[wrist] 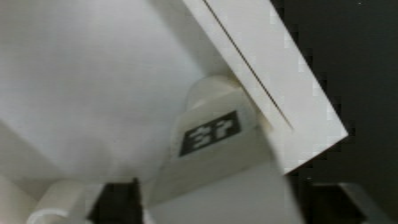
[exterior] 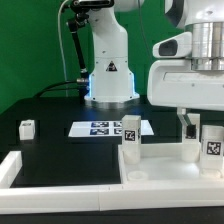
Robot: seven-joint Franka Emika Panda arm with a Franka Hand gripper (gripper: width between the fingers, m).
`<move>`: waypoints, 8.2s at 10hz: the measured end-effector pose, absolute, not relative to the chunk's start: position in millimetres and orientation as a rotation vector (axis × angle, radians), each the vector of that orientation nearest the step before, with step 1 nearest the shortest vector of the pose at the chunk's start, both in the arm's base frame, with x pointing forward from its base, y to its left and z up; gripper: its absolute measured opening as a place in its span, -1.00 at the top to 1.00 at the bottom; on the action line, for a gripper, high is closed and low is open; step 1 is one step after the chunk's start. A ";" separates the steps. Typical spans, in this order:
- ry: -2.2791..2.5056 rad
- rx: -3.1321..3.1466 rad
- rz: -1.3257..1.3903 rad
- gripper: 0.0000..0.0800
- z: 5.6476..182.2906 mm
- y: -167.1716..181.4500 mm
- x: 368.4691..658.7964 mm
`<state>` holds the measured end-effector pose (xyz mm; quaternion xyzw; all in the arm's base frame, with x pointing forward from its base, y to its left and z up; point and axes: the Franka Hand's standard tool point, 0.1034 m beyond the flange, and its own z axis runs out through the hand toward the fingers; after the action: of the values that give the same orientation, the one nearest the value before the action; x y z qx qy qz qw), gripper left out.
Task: Assemble square table
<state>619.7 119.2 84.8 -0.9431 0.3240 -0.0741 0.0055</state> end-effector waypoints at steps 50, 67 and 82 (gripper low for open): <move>1.477 -2.787 -0.131 -0.62 81.1 123.1 631.4; 2.503 -1.709 -0.030 0.27 78.5 114.3 625.9; 1.313 -2.890 -0.233 -0.55 72.6 127.3 628.9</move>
Offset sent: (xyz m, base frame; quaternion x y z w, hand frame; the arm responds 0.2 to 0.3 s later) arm 0.0000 0.0000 0.0000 0.0000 0.0000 0.1938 0.9810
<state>628.9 127.3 72.6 -0.9078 0.4125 -0.0732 -0.0204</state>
